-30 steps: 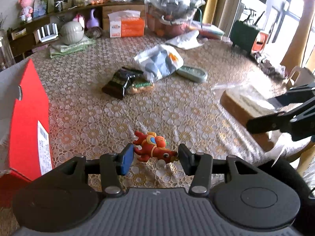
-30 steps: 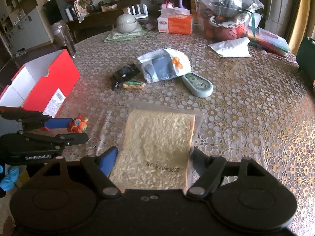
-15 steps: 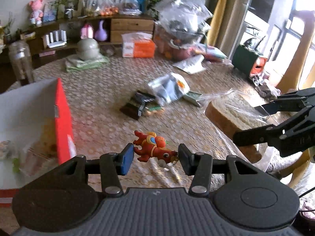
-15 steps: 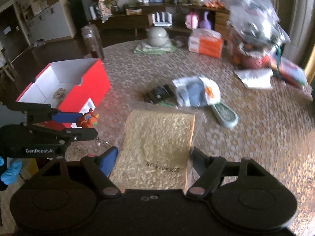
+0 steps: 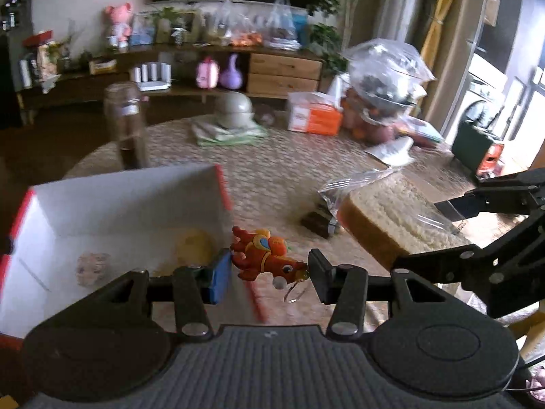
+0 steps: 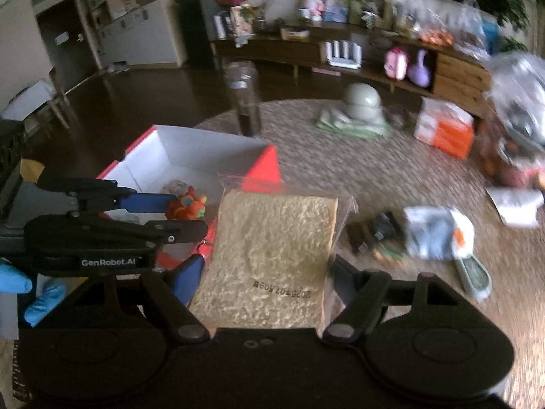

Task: Organize objects
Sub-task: 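Lower the bread into the box and open the right gripper while the left holds the dragon above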

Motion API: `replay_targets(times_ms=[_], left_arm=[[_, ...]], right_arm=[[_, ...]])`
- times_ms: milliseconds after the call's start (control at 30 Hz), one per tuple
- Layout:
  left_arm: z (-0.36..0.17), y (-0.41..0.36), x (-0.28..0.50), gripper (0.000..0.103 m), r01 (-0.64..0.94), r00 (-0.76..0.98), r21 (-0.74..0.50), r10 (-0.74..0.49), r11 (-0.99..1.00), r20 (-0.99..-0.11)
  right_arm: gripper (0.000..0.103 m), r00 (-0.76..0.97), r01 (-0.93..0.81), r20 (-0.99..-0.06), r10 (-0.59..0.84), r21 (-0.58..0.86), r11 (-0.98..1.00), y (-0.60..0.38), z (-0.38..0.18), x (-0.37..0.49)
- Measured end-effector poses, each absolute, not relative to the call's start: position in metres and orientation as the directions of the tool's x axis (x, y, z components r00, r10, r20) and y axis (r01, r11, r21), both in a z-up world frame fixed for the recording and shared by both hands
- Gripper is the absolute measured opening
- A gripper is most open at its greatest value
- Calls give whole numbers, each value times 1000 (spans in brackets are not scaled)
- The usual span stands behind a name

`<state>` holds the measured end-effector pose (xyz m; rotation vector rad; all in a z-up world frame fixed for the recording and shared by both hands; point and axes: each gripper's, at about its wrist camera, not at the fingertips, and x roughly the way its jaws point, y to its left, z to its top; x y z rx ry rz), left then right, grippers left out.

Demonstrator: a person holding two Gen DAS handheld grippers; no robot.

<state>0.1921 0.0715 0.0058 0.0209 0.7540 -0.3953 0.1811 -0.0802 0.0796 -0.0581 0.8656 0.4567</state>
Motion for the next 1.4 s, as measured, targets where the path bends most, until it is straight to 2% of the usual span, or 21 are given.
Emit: replay_targets(times_ms=[400,800,1167,1267,1400], left_arm=[[4,150,217,48,220,706,-36,-185,975,-684],[-35,205,255,48,104,658,41,-38,994,-752],[-76,207,267,48,135,545,123,30,983,-838],[-84,206,268,48,134,521,134,45,982,-852],[-91,208,268,49,138,506,130,43,982,-862]], right_arm=[[78,552,-506,-753,359,40,861,16,69,222],[78,525,-539,-794,307,-32,842,74,31,265],[78,483,-579,-831,277,-66,813,104,-5,274],[73,476,-575,-839,263,-71,815,105,-13,276],[75,469,-572,-841,272,-54,819,103,-15,276]])
